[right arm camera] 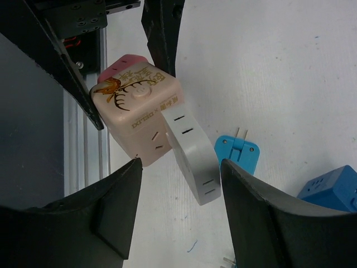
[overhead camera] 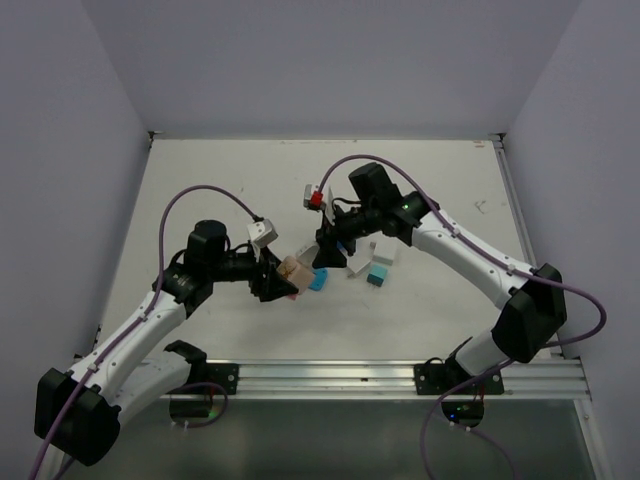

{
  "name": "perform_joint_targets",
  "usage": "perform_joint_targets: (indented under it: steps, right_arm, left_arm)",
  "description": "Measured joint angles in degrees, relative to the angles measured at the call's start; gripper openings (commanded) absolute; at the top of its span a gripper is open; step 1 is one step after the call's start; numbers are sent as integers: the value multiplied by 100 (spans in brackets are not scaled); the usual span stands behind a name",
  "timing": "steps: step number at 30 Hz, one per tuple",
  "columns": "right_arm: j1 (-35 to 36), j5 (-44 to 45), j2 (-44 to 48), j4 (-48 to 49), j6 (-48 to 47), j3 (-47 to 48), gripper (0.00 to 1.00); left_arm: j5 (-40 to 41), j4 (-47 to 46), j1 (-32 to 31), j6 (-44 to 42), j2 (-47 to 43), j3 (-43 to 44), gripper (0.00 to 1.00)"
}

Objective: Pull the plug off the socket

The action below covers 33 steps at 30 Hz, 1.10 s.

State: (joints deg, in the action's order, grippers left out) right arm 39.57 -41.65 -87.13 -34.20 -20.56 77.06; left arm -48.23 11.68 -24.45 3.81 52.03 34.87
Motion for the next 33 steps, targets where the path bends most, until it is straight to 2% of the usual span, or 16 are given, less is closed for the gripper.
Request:
perform_joint_targets:
  steps: [6,14,20,25,33]
  right_arm:
    - [-17,-166,-149,-188,-168,181,44]
    - [-33,-350,-352,-623,-527,492,1]
    - [-116,-581,-391,-1051,-861,710,0]
    - [-400,-1174,-501,-1574,-1287,949,0]
    - [-793,-1956,-901,-2892,-2339,1681,0]
  left_arm:
    - [-79,0,0,-2,-11,-2,0]
    - [-181,22,11,2,-15,-9,0]
    - [-356,-37,-9,0,-79,-9,0]
    - [-562,-278,-68,-2,-118,-9,0]
    - [-715,-807,-142,0,-122,-7,0]
